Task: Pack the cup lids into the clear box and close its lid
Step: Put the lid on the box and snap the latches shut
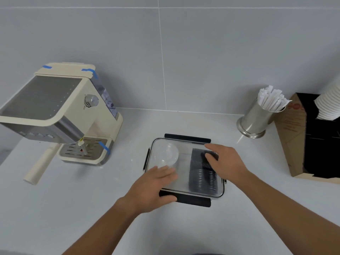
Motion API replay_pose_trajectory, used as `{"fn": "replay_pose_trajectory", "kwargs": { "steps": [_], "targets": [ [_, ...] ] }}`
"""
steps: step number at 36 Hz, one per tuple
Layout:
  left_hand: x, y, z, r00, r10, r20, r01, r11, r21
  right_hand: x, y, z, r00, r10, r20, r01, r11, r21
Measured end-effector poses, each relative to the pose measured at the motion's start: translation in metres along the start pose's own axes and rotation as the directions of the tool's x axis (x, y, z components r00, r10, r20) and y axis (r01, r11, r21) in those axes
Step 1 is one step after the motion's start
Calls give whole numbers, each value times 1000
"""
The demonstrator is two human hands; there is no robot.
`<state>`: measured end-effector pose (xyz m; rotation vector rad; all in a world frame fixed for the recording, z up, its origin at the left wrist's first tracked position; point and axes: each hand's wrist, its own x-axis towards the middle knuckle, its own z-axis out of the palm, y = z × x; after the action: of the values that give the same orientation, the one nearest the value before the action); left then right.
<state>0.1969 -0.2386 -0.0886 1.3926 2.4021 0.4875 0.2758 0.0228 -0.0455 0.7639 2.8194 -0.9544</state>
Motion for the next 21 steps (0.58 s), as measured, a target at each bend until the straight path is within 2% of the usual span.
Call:
{"fn": "replay_pose_trajectory", "kwargs": {
  "steps": [3,8,12,21],
  "targets": [
    [1,-1,6,997,49,52,-51,998,24,15,1,4,997,-67,49,69,996,-47],
    [-2,-4,17,991,129,-36,-125,987,102,33,2,5,991,-119,62,124,988,-95],
    [-1,-9,19,987,138,-87,-126,984,128,43,2,6,989,-133,64,139,985,-101],
    [8,-23,21,992,114,-52,-103,978,180,60,4,9,986,-126,111,142,979,-145]
  ]
}}
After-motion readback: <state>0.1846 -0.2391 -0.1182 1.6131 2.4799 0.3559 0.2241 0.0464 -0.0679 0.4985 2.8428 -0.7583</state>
